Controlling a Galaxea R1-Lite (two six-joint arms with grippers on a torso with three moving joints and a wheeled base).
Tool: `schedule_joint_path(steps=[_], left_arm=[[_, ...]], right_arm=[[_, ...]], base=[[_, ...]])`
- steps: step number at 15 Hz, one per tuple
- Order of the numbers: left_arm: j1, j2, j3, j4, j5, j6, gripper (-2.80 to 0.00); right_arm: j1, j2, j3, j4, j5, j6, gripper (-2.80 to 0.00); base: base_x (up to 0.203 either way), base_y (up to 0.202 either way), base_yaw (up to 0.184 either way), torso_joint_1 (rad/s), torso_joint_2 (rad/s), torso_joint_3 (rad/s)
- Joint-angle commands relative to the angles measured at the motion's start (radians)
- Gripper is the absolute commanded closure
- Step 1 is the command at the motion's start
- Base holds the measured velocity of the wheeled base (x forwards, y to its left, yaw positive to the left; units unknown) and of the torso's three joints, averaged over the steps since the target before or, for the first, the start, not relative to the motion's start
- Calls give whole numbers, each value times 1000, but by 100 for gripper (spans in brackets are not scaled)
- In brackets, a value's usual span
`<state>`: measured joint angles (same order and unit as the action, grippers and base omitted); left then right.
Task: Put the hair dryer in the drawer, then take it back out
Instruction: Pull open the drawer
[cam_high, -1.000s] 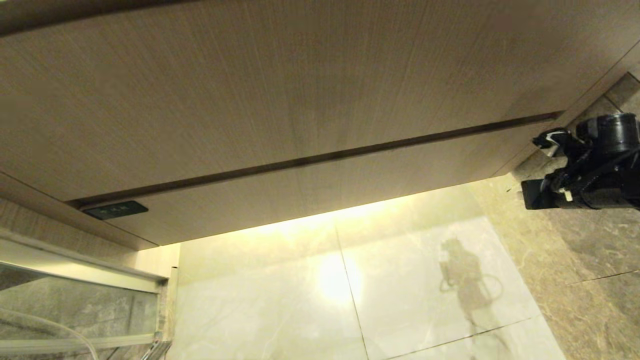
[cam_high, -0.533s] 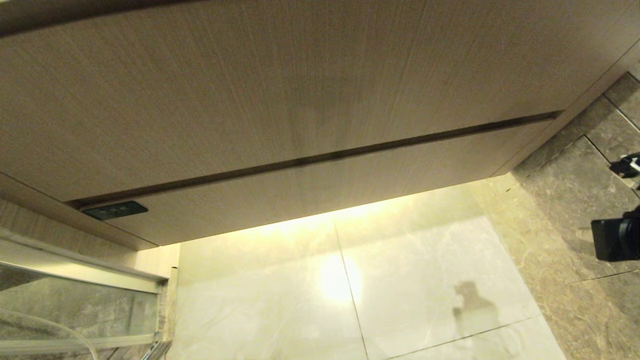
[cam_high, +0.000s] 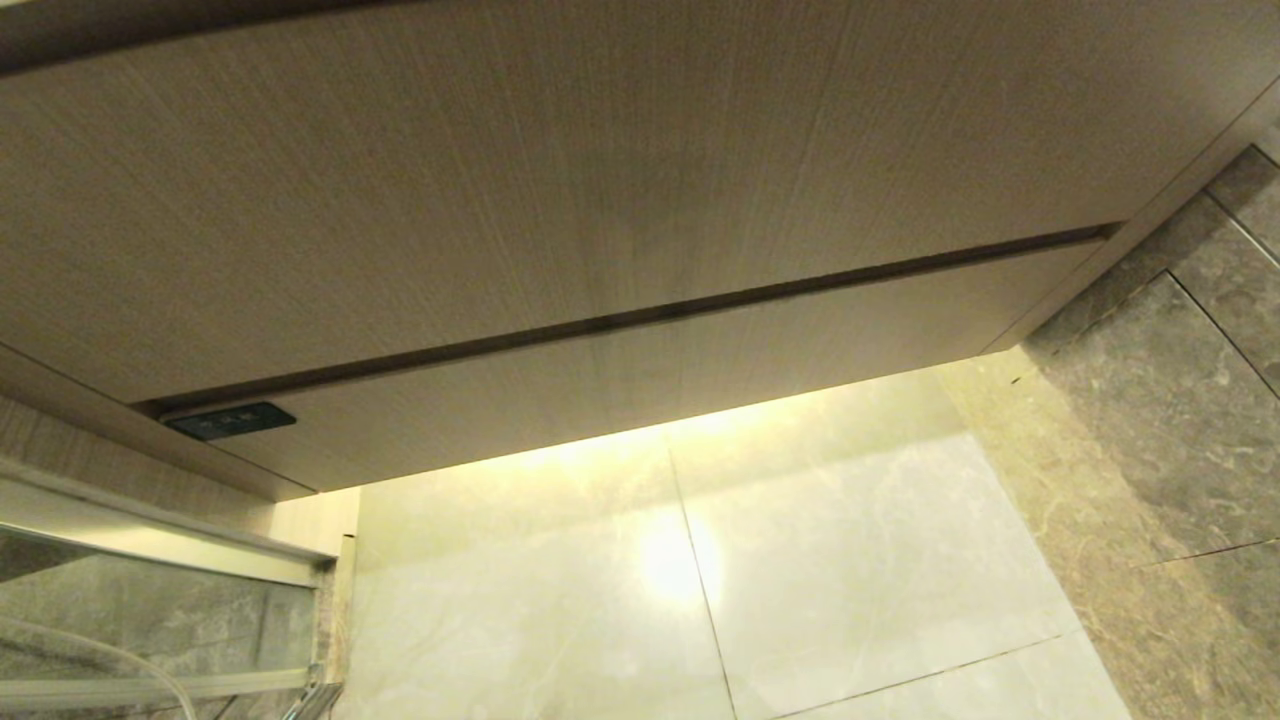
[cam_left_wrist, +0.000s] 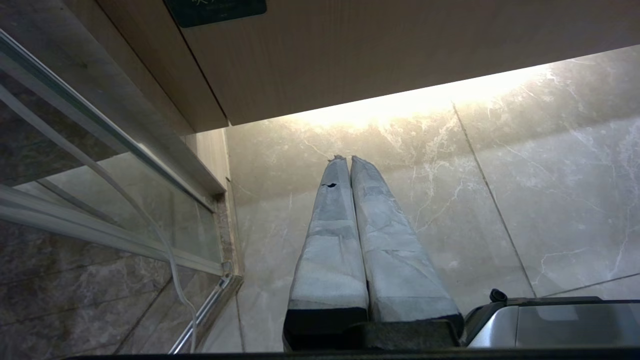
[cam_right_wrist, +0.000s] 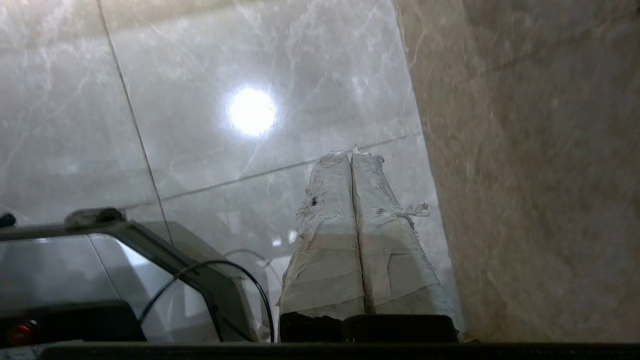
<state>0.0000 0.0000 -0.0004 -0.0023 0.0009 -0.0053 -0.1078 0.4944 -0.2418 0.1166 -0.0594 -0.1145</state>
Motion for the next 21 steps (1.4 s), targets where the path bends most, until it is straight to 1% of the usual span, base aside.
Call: schedule_joint_path(steps=[1,2,3,4,5,6,8,9,10,12,17,19,21], left_arm=[[0,0,0,-1,1,-1,0],[0,2,0,-1,1,-1,0],[0,2,0,-1,1,-1,0],[0,0,0,-1,1,-1,0],[0,0,0,-1,1,-1,0],[0,0,0,-1,1,-1,0],[0,0,0,-1,-1,-1,0],[0,0,0,-1,0,-1,0],[0,0,0,-1,1,-1,0],[0,1,0,-1,1,-1,0],[0,2,0,-1,-1,-1,0],[0,1,0,-1,1,-1,0],[0,0,0,-1,1,-1,0]], right_arm=[[8,-194,132,-35,-7,-1,0],[11,-206,200,-128,-2,-2,0],[13,-211,230,-215,23,-5,0],[13,-213,236,-221,40,-8,0],[14,-215,242,-179,65,-11,0],[14,-217,243,-170,73,-17,0],[21,-217,243,-172,73,-79,0],[28,-217,243,-172,73,-77,0],[54,-223,242,-170,73,-76,0],[153,-237,241,-174,66,-63,0],[114,-488,243,-175,73,-57,0],[111,-495,243,-175,73,-15,0],[111,-494,243,-175,73,-11,0]], base=[[0,0,0,0,0,0],[0,0,0,0,0,0],[0,0,0,0,0,0],[0,0,0,0,0,0],[0,0,0,0,0,0],[0,0,0,0,0,0],[0,0,0,0,0,0],[0,0,0,0,0,0],[0,0,0,0,0,0],[0,0,0,0,0,0],[0,0,0,0,0,0],[0,0,0,0,0,0],[0,0,0,0,0,0]])
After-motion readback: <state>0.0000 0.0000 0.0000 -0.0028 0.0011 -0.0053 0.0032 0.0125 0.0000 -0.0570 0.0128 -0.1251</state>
